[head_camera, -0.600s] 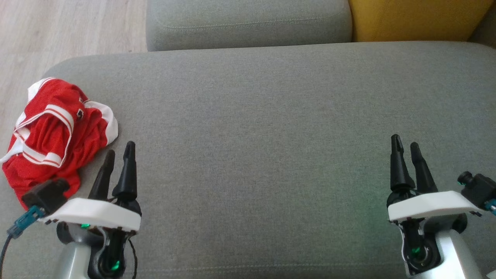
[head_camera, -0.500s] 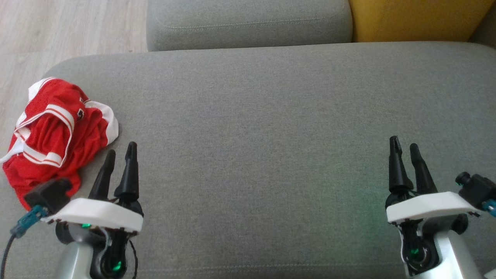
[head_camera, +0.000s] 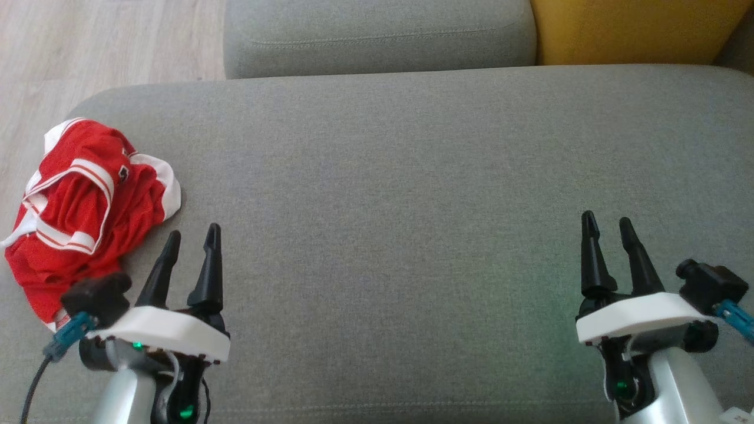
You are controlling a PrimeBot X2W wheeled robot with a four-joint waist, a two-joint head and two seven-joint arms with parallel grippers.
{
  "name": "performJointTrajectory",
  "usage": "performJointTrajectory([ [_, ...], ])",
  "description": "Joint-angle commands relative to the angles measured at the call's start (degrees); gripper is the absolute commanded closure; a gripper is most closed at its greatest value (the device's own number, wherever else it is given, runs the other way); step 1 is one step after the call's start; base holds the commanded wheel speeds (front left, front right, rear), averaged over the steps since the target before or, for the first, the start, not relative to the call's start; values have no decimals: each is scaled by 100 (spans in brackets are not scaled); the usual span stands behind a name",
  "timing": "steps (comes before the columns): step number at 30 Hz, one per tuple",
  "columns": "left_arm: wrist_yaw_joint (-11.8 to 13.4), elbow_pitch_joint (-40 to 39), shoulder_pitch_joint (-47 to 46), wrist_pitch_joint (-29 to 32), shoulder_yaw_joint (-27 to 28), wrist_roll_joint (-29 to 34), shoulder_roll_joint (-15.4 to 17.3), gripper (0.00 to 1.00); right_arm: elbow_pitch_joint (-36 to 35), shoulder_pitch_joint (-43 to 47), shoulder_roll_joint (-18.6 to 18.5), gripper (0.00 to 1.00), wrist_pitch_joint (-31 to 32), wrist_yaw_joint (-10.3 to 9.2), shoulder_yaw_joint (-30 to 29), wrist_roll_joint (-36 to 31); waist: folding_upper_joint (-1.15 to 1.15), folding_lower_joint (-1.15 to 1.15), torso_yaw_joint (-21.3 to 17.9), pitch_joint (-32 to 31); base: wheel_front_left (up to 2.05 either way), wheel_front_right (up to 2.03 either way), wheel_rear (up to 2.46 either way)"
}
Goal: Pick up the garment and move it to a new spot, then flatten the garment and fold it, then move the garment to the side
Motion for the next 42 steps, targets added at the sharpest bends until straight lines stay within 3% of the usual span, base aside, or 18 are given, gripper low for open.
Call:
performJointTrajectory([
  [1,35,-169,-243,-88,86,218,149,0,-134,-321,-16,0,-102,-3,108,-239,0,0,0,1,0,0,0],
  [21,219,211,-267,-407,-42,1450,241,0,-146,-344,-22,0,-161,-4,56,-1322,0,0,10,25,0,0,0],
  [42,284,586,-293,-738,115,2529,129,0,-242,-305,-30,0,-123,-4,-47,-2268,0,0,61,41,0,0,0],
])
